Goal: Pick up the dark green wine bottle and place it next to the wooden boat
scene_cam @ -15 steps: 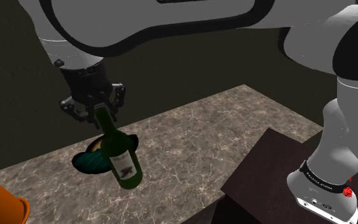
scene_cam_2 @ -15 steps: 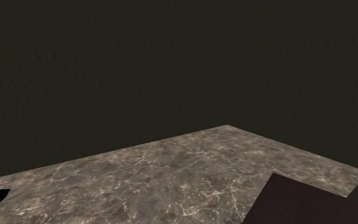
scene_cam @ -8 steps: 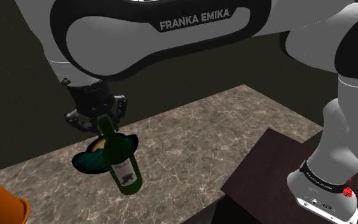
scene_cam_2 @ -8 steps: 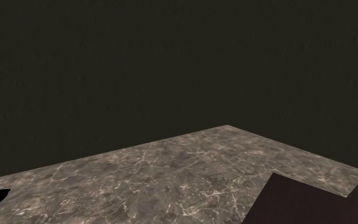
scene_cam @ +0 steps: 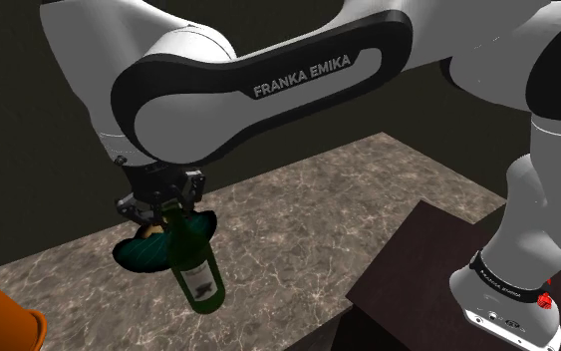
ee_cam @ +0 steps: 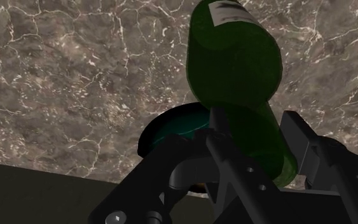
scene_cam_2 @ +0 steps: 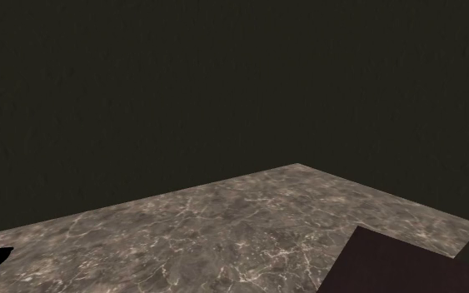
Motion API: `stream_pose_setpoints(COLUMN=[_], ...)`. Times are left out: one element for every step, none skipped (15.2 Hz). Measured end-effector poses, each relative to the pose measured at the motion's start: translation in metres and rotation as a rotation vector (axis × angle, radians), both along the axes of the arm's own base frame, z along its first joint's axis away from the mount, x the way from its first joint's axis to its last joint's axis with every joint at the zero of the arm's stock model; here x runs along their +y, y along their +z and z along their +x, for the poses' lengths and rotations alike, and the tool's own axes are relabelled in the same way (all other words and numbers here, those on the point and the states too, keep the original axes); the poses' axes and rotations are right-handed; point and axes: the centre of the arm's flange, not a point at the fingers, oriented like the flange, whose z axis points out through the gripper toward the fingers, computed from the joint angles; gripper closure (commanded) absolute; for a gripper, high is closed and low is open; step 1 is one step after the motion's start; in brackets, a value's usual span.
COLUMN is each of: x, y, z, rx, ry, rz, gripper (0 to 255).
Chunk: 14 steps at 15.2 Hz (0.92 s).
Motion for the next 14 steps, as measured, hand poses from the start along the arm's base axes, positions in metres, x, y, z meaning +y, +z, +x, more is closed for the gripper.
stream_pose_setpoints(x=[0.0007, 0.0013, 0.0008, 0.0005, 0.0004, 0.0003, 0.0003, 0.0003, 0.0003, 0.0002, 0.0002, 0.0002, 0.0002, 0.0002], y=[-0.0060, -0.0094, -0.0107, -0.0113, -0.0116, -0.0117, -0.0117, -0.0117, -0.0117, -0.0115, -0.0114, -0.0113, -0.0113, -0.0113], z=[-0.0010, -0.0007, -0.0006, -0.0006, -0.0005, -0.0004, -0.0004, -0.0004, -0.0004, -0.0004, -0.0004, -0.0004, -0.0004, -0.0004], rx=[0.000, 0.001, 0.000, 0.000, 0.000, 0.000, 0.000, 0.000, 0.000, 0.000, 0.000, 0.000, 0.000, 0.000], ry=[0.000, 0.000, 0.000, 0.000, 0.000, 0.000, 0.000, 0.000, 0.000, 0.000, 0.000, 0.000, 0.000, 0.000], rz=[0.000, 0.000, 0.000, 0.000, 0.000, 0.000, 0.000, 0.000, 0.000, 0.000, 0.000, 0.001, 0.001, 0.001], gripper=[255, 255, 255, 255, 255, 255, 255, 255, 0, 0, 0, 0, 0, 0])
